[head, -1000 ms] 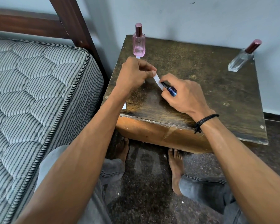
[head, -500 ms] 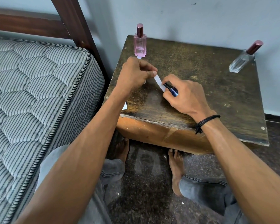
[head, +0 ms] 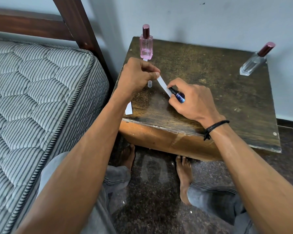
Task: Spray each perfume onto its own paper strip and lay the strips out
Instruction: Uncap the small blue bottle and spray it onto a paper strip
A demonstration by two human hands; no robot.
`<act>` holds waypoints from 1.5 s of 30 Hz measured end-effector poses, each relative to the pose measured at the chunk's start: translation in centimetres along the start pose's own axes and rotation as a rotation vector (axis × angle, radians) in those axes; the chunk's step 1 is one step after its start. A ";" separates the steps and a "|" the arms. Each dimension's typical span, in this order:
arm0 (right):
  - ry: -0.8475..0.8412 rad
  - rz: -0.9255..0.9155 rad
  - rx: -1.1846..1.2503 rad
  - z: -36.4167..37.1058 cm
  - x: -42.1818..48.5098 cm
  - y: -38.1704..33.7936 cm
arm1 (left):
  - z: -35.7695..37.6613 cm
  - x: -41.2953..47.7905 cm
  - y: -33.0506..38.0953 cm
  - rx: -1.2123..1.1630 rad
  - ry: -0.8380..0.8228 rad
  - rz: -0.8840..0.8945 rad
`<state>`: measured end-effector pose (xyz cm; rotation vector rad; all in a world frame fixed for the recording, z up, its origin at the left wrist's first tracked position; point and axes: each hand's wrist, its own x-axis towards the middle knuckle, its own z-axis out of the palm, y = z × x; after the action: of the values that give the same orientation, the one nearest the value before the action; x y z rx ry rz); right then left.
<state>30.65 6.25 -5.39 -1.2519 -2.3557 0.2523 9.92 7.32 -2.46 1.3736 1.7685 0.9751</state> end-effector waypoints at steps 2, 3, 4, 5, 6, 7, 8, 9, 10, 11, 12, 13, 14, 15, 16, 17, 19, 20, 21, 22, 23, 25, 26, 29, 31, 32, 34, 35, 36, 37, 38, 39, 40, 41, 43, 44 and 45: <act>-0.003 -0.003 0.001 0.0 0.0 0.0 | 0.0 0.0 0.0 -0.004 -0.008 0.000; -0.008 -0.005 0.002 0.0 0.0 0.0 | 0.0 0.0 0.1 -0.004 -0.010 -0.001; -0.014 -0.007 0.002 0.0 0.0 0.0 | 0.0 0.0 0.1 -0.003 -0.012 -0.002; -0.018 -0.010 0.000 0.1 0.0 0.1 | 0.0 0.0 0.2 -0.003 -0.014 -0.003; -0.019 -0.012 -0.001 0.1 0.0 0.1 | 0.0 0.0 0.2 -0.002 -0.015 -0.003; -0.018 -0.014 -0.002 0.1 0.0 0.1 | 0.0 0.0 0.2 -0.003 -0.016 -0.004; -0.017 -0.016 -0.004 0.1 0.0 0.2 | 0.0 0.0 0.2 -0.002 -0.016 -0.005; -0.016 -0.017 -0.008 0.2 0.0 0.2 | 0.0 0.0 0.2 -0.002 -0.017 -0.006; -0.016 -0.017 -0.013 0.1 0.0 0.3 | 0.0 0.0 0.1 -0.001 -0.017 -0.006; -0.015 -0.015 -0.016 0.2 0.0 0.3 | 0.0 0.0 0.1 -0.002 -0.017 -0.006; -0.013 -0.014 -0.017 0.1 0.0 0.3 | 0.0 0.1 0.0 -0.001 -0.019 -0.006; -0.011 -0.013 -0.012 0.1 0.0 0.3 | 0.0 0.1 0.0 -0.001 -0.021 -0.007; -0.008 -0.013 -0.003 0.1 0.0 0.3 | 0.0 0.0 0.0 -0.003 -0.022 -0.008; 0.000 -0.012 0.010 0.1 0.0 0.3 | 0.0 0.0 0.0 -0.004 -0.021 -0.009; 0.013 -0.011 0.028 0.1 0.0 0.4 | -0.1 0.1 0.0 -0.001 -0.017 -0.007; 0.029 -0.009 0.049 0.1 0.0 0.4 | -0.2 0.1 0.0 0.003 -0.014 -0.007; 0.056 0.002 0.095 0.1 0.0 0.5 | -0.3 0.0 0.1 0.008 -0.014 -0.009; 0.067 0.013 0.124 0.1 0.1 0.6 | -0.3 0.0 0.1 0.008 -0.015 -0.011; 0.077 0.033 0.167 0.1 0.1 0.7 | -0.3 0.0 0.1 0.009 -0.018 -0.010; 0.085 0.066 0.230 0.1 0.1 0.8 | -0.3 0.0 0.1 0.010 -0.023 -0.009; 0.091 0.116 0.320 0.1 0.2 0.9 | -0.3 0.0 0.0 0.009 -0.029 -0.008; 0.111 0.244 0.597 0.0 0.7 1.2 | -0.2 0.0 0.0 0.002 -0.039 -0.006; 0.137 0.293 0.759 -0.2 1.0 1.3 | -0.2 0.0 0.0 -0.002 -0.041 -0.003; 0.167 0.423 1.212 -1.1 1.8 1.4 | -0.2 0.0 0.1 -0.014 -0.045 0.009; 0.099 0.480 1.464 -1.9 2.1 1.4 | -0.1 0.0 0.0 -0.016 -0.048 0.015; 0.054 0.483 1.571 -2.1 2.2 1.5 | -0.1 0.0 0.0 -0.016 -0.048 0.017; -0.023 0.467 1.728 -2.4 2.4 1.5 | 0.0 0.1 -0.1 -0.021 -0.051 0.016; -0.049 0.458 1.779 -2.4 2.5 1.4 | 0.0 0.1 -0.1 -0.023 -0.053 0.014; -0.069 0.450 1.818 -2.5 2.5 1.3 | 0.0 0.2 -0.1 -0.025 -0.053 0.014; -0.081 0.445 1.853 -2.5 2.5 1.1 | 0.1 0.2 -0.2 -0.025 -0.052 0.014; -0.091 0.442 1.886 -2.6 2.4 0.9 | 0.1 0.2 -0.2 -0.023 -0.052 0.014; -0.100 0.439 1.916 -2.6 2.4 0.6 | 0.1 0.2 -0.2 -0.021 -0.052 0.014; -0.108 0.437 1.944 -2.7 2.3 0.4 | 0.1 0.2 -0.2 -0.019 -0.051 0.012; -0.112 0.440 1.966 -2.7 2.2 0.2 | 0.1 0.2 -0.2 -0.018 -0.053 0.011; -0.106 0.453 1.963 -2.7 2.2 0.0 | 0.1 0.2 -0.2 -0.020 -0.055 0.010; -0.091 0.459 1.911 -2.8 2.2 0.0 | 0.1 0.2 -0.2 -0.021 -0.056 0.009; -0.060 0.463 1.810 -2.8 2.3 0.1 | 0.1 0.2 -0.2 -0.022 -0.057 0.010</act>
<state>30.94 7.99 -2.24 -0.6428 -0.8714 1.9243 9.85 7.53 -2.70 1.3846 1.7061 0.9490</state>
